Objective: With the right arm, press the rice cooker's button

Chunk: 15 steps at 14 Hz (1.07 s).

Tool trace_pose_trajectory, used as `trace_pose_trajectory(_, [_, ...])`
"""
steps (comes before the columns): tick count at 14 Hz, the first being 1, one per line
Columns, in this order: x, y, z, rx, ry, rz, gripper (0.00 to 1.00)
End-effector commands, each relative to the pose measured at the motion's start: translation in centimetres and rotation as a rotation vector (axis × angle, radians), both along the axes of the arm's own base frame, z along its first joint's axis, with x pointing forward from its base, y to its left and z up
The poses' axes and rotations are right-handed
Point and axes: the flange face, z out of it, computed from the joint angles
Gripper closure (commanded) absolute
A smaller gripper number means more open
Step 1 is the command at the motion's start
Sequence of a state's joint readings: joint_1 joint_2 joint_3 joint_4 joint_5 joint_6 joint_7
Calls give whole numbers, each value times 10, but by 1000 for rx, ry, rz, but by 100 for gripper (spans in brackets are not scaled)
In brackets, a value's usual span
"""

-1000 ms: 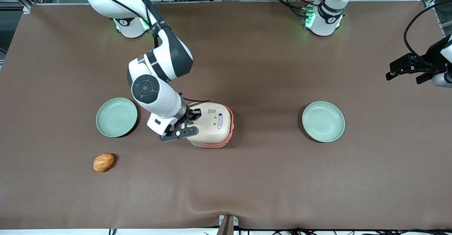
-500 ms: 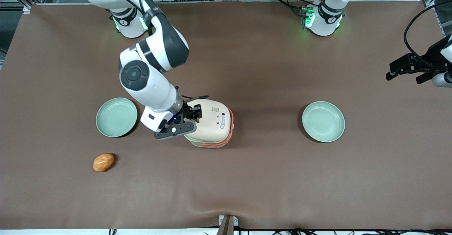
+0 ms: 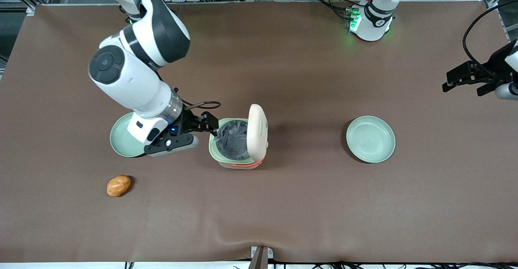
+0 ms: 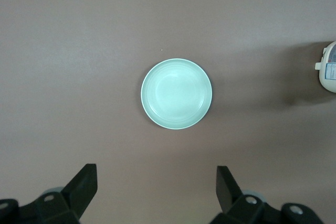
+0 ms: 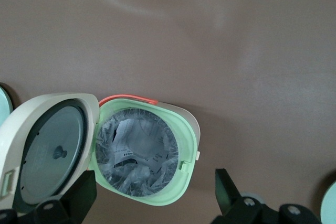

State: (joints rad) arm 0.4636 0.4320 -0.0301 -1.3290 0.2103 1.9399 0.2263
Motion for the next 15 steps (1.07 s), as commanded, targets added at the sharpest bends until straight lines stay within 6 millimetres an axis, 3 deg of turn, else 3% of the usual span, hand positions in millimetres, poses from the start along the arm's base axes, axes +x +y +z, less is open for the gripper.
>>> trace_pose_trajectory(1, [-7, -17, 13, 6, 24, 10, 0])
trace_pose_trajectory(3, [-11, -33, 20, -7, 70, 5, 0])
trace_pose_trajectory(7, [-21, -91, 48, -84, 137, -33, 0])
trace_pose_trajectory(11, [-43, -144, 103, -111, 139, -85, 0])
trace_pose_trajectory(15, [-71, -196, 137, -166, 192, -142, 0])
